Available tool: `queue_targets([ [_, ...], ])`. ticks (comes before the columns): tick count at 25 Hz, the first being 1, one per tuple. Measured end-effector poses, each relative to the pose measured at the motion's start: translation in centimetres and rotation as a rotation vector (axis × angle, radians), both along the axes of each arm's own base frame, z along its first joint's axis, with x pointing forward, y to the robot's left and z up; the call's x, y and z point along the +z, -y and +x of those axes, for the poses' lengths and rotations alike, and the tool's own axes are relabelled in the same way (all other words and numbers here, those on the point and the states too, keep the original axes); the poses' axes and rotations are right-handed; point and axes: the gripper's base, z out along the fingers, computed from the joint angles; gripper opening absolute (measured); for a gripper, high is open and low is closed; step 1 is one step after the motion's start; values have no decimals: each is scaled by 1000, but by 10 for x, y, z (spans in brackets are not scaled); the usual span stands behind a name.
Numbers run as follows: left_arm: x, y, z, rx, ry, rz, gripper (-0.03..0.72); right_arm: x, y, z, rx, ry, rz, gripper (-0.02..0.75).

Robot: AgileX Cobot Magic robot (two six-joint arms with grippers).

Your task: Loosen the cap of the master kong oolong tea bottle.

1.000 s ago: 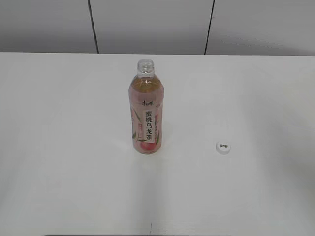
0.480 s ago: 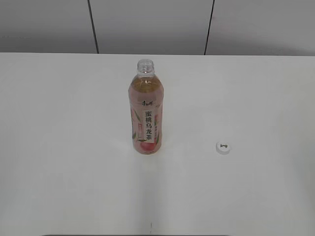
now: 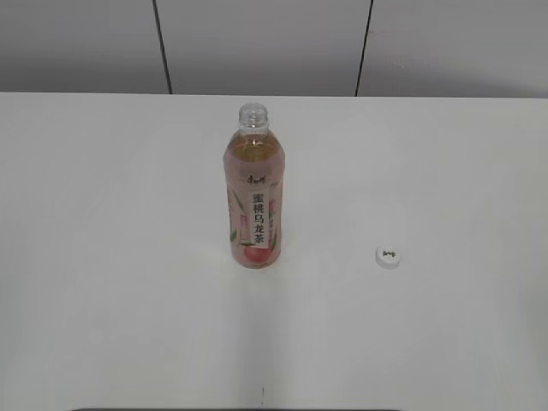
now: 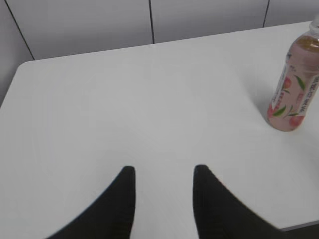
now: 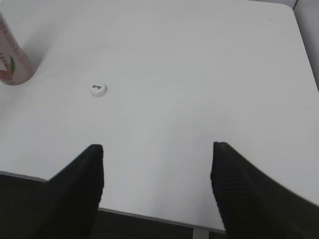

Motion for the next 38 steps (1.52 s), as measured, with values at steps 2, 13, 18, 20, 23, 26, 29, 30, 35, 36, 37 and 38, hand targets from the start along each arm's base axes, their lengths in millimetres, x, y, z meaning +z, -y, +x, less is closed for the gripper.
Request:
queue_targets([
  [2, 0, 0, 0, 4, 1, 2, 243, 0, -1, 0, 12, -2, 3, 512],
  [13, 0, 0, 0, 7, 1, 4, 243, 0, -2, 0, 18, -3, 9, 512],
  [18, 0, 0, 0, 7, 1, 4, 242, 0, -2, -1, -61, -3, 8, 512],
  [20, 0, 0, 0, 7, 1, 4, 242, 0, -3, -2, -138, -2, 8, 512],
  [23, 0, 0, 0, 7, 1, 5, 242, 0, -4, -3, -232, -2, 8, 512],
  [26, 0, 0, 0, 7, 1, 5, 242, 0, -4, -3, -266, -2, 8, 512],
  [29, 0, 0, 0, 7, 1, 5, 242, 0, -4, -3, -271, -2, 8, 512],
  [30, 0, 0, 0, 7, 1, 5, 242, 0, -4, -3, -272, -2, 8, 512],
  [35, 0, 0, 0, 7, 1, 5, 242, 0, -4, -3, -315, -2, 8, 512],
  [36, 0, 0, 0, 7, 1, 5, 242, 0, -4, -4, -321, -2, 8, 512],
  [37, 0, 0, 0, 7, 1, 5, 242, 0, -4, -4, -323, -2, 8, 512],
  [38, 0, 0, 0, 7, 1, 5, 242, 0, -4, -4, -324, -2, 8, 512],
])
